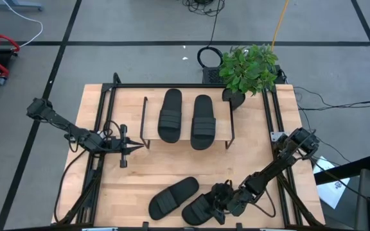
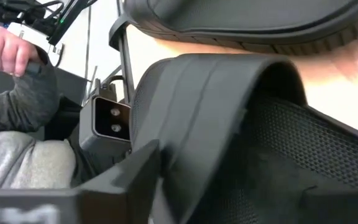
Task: Pick and place slides into the shelf
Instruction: Put the black slide under the shelf
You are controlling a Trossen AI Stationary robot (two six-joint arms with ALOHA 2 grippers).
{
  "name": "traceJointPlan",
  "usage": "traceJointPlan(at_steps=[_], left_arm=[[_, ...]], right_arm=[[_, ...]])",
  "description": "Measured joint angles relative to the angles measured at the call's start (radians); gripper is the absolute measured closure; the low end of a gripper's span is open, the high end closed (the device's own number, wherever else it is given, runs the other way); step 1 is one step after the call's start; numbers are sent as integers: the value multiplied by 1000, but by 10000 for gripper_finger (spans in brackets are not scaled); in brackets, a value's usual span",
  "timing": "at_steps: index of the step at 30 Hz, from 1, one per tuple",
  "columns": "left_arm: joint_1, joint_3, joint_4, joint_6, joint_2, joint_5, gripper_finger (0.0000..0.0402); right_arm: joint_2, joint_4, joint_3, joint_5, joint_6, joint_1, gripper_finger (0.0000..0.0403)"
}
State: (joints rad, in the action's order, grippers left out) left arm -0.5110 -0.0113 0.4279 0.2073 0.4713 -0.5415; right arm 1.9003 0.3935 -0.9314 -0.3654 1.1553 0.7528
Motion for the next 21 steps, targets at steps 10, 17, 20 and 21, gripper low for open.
traceJointPlan(at_steps=[10,17,20,21], left_arm=[[0,0,-7,-1,0,0,378],[0,0,-8,-3,0,0,378],[0,0,-9,-3,0,0,378],[0,0,-9,-3,0,0,378]], right_arm=[[-111,-55,3,-35,-206,-18,388],[-301,-230,3,-107,-266,-22,397],[-368,-265,3,-133,-290,-24,399],[-388,-274,3,-133,-295,-25,399]])
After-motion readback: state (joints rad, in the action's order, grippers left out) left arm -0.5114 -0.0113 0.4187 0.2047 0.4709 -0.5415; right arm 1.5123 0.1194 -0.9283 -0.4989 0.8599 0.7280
